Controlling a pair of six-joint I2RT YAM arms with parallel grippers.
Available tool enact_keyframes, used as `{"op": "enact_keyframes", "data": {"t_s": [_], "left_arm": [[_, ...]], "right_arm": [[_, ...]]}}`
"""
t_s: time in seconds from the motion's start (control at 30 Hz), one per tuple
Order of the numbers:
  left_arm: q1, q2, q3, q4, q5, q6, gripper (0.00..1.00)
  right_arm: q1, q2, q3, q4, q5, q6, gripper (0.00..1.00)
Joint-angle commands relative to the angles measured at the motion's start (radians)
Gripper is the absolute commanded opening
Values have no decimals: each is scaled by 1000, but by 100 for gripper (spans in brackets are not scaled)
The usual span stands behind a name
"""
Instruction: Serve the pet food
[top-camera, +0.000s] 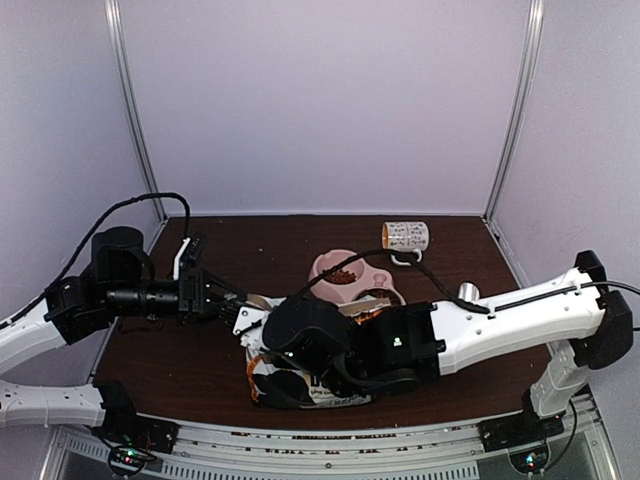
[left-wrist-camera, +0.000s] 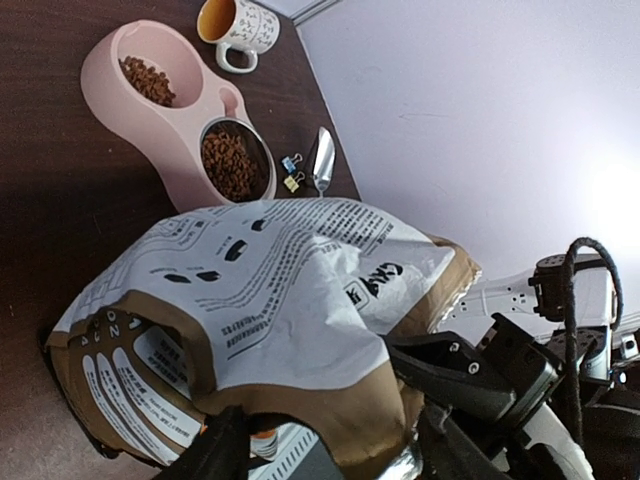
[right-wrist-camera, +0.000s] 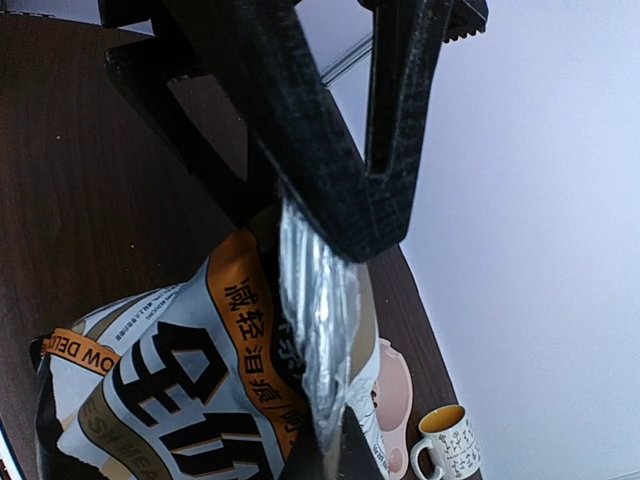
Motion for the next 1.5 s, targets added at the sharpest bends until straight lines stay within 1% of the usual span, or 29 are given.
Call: {"op": "enact_keyframes", "data": {"t_s": [0.0,0.1,0.17,0.23,0.27,0.3,0.4,0.47,0.53,0.63,0.73,0.87,0.9,1.0,1.07,1.13,1.27,1.37,1.47], "left_arm": [[3,11,-14,130,21,-30,52],[4,17,-13,135,23,-32,34],[3,17,-13,134,20,-31,25],[2,13,-16,134,16,-32,17],[4,11,-18,135,13,-31,13],[4,9,-21,137,12,-31,9],[3,9,-35,151,8,-19,0],[3,10,-42,152,3,-1,0],[2,6,-46,156,-6,27,0],[2,-5,-54,169,-27,78,0],[3,-18,-62,167,-48,139,0],[3,-32,-93,197,-58,223,0],[3,-34,-100,205,-60,241,0],[1,-36,-113,236,-52,286,0],[1,-39,-117,250,-50,306,0],[1,-43,-117,261,-49,315,0],[1,-44,-110,260,-56,314,0],[1,-46,-109,270,-56,305,0],[1,-48,-107,274,-62,299,0]], "right_arm": [[28,38,-41,0,-33,-10,0],[30,33,-50,5,-29,-16,0],[30,25,-56,7,-26,-16,0],[30,11,-62,8,-26,-13,5],[28,0,-65,7,-26,-12,11],[28,-15,-68,3,-26,-6,19],[27,-70,-65,-37,-36,23,39],[27,-116,-60,-84,-55,54,52],[26,-169,-51,-154,-86,96,61],[9,-252,-38,-245,-151,182,70],[-39,-321,-18,-341,-236,298,72],[-160,-403,-6,-436,-383,500,72],[-195,-423,-10,-449,-428,576,72],[-306,-490,-33,-468,-590,732,72],[-356,-534,-71,-449,-672,794,73],[-376,-581,-116,-424,-746,791,73],[-378,-703,-253,-340,-852,691,74],[-381,-779,-364,-300,-832,610,77],[-382,-805,-435,-276,-778,542,74]]}}
